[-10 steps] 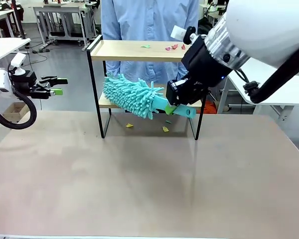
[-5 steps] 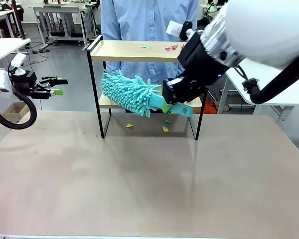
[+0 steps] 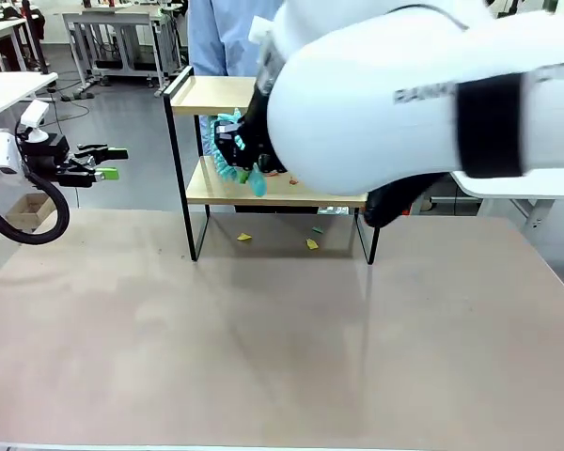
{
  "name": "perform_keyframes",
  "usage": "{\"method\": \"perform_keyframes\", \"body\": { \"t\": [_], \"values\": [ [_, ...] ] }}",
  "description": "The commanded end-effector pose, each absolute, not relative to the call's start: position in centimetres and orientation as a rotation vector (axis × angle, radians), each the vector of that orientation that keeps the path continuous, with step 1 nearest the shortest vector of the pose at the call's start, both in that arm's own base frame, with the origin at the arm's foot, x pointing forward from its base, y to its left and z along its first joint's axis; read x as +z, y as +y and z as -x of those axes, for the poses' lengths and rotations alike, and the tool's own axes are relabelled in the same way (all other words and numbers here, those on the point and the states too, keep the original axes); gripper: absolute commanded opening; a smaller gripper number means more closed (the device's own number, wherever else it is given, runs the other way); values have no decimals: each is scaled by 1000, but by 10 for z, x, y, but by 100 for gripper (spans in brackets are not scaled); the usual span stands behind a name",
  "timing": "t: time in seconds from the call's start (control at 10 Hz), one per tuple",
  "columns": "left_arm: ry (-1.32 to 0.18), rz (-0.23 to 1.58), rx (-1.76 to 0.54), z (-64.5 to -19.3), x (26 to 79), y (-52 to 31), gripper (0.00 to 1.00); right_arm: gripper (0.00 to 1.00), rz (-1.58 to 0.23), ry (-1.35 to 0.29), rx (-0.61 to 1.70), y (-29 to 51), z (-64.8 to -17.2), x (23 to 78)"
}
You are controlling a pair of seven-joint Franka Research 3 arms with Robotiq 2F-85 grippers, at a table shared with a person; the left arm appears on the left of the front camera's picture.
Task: Clean the shelf.
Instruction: Clean the specific section of the Shelf indicated by the human with the Duster.
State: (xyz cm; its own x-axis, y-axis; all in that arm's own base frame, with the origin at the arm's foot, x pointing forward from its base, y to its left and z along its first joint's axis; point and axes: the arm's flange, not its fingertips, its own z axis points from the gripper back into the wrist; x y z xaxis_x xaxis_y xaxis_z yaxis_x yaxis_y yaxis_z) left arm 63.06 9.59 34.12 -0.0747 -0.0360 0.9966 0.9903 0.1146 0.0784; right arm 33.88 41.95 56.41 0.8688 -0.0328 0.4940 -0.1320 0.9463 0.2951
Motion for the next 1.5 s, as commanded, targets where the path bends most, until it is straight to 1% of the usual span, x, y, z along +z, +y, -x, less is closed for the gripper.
{"method": "perform_keyframes", "body": {
  "t": [0.0,0.3,0.9,1.0,1.4],
  "values": [
    [-1293,1056,-1200,-630,345,95,100,13,-305,-521,-33,471,-371,558],
    [-1293,1056,-1200,-630,345,95,100,13,-269,-502,-24,506,-389,539],
    [-1293,1056,-1200,-630,345,95,100,13,-222,-402,-42,521,-409,497],
    [-1293,1056,-1200,-630,345,95,100,13,-234,-427,-3,509,-401,501],
    [-1293,1056,-1200,-630,345,95,100,13,-227,-426,-7,514,-405,499]
  ]
}}
